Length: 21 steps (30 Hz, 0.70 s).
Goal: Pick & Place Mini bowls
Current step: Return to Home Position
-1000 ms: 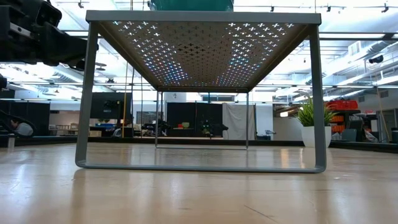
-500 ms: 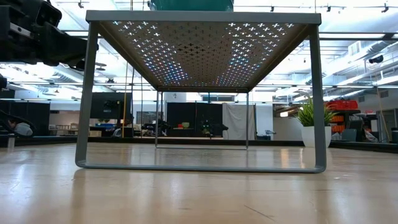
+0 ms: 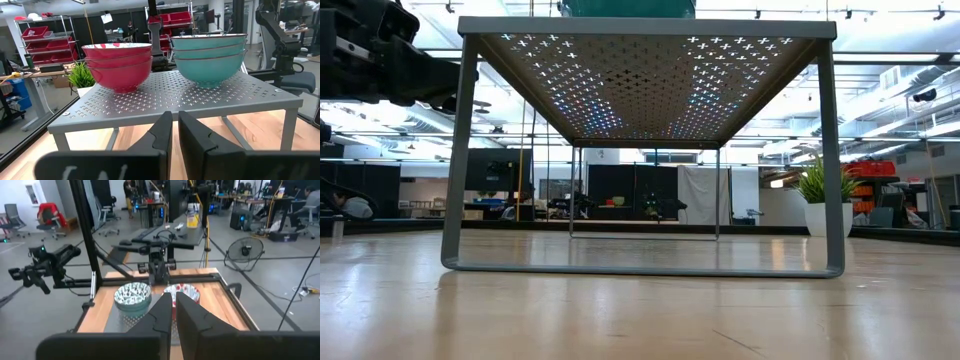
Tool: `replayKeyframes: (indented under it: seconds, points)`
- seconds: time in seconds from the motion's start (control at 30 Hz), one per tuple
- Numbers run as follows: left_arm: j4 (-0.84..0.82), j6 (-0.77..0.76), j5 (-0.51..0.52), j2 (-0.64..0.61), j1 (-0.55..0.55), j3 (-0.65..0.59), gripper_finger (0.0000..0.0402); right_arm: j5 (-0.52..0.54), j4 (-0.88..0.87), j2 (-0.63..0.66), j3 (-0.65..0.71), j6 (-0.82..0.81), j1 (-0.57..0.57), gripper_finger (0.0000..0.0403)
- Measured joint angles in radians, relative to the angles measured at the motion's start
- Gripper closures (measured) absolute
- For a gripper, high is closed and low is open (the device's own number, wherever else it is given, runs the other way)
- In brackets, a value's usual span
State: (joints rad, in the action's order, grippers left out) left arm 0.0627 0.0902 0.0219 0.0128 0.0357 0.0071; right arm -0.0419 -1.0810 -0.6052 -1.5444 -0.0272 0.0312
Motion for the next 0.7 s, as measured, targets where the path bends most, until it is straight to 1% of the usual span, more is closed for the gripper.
replayKeyframes:
  seconds: [0.17,0.23,0.33,0.47,0.6,0.7]
  points:
    - [0.000,0.000,0.000,0.000,0.000,0.000,0.0365,0.000,0.033,0.000,0.000,-0.007,0.000,0.0374]
    - [0.000,0.000,0.000,0.000,0.000,0.000,0.0365,0.000,0.072,-0.001,0.000,-0.018,0.000,0.0374]
    - [0.000,0.000,0.000,0.000,0.000,0.000,0.0365,0.000,0.208,-0.007,0.000,-0.042,0.000,0.0374]
    - [0.000,0.000,0.000,0.000,0.000,0.000,0.0365,0.000,0.344,-0.013,0.001,-0.025,0.000,0.0374]
    - [0.000,0.000,0.000,0.000,0.000,0.000,0.0365,-0.003,0.552,-0.033,0.023,-0.034,0.000,0.0374]
    - [0.000,0.000,0.000,0.000,0.000,0.000,0.0365,-0.047,0.623,-0.040,0.058,-0.011,0.000,0.0374]
